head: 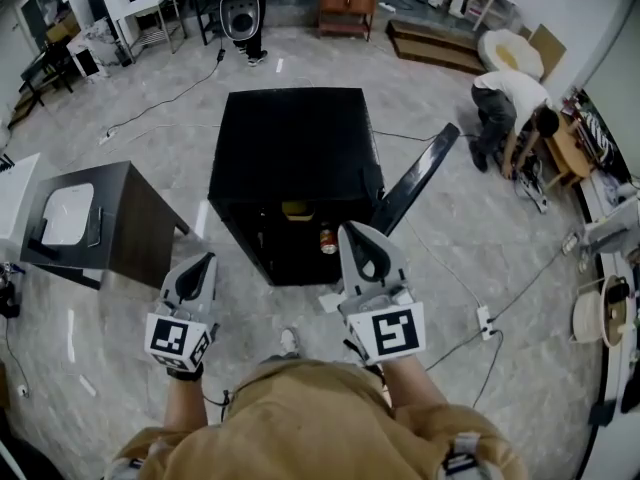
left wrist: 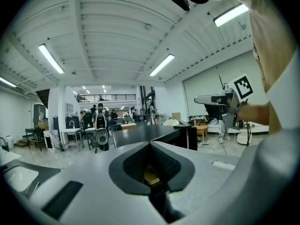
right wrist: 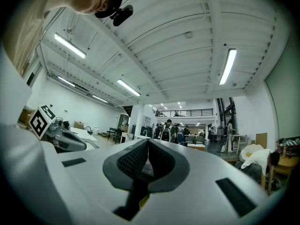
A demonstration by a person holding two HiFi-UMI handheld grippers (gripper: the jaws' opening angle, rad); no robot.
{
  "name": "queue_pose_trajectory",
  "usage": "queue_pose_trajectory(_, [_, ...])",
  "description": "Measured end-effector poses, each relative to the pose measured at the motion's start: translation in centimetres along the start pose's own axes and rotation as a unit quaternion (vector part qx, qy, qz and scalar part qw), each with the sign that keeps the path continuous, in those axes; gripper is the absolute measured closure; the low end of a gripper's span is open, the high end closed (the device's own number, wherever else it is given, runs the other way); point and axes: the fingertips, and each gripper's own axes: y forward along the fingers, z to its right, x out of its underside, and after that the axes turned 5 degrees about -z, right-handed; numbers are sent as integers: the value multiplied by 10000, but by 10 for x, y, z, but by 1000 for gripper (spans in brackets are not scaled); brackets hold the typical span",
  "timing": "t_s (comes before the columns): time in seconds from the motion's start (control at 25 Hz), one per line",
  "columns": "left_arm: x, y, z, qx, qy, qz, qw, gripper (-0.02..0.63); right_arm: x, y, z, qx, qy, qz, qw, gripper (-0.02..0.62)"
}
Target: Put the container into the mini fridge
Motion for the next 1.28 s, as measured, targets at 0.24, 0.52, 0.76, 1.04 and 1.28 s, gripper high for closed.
queue_pose_trajectory(0.24, [0, -14, -21, -264, -28, 72, 9996, 604, 3, -12, 19, 295, 82, -102, 9995, 594])
queue_pose_trajectory(0.52, [-2, -33, -40, -520, -274, 316, 9978, 604, 11, -18, 31, 416, 129, -236, 9988, 594])
queue_pose_trajectory(0.76, [-9, -51, -53, -675, -470, 576, 9949, 604, 9, -18, 35, 505, 161, -246, 9983, 594])
queue_pose_trajectory(1.04, [-1, -70, -57, -698, -587, 591, 9941, 604, 4, -19, 34, 573, 165, -192, 9980, 594])
queue_pose_trajectory(1.28, [-1, -75, -63, -694, -647, 665, 9933, 604, 0, -16, 27, 547, 101, -182, 9983, 594])
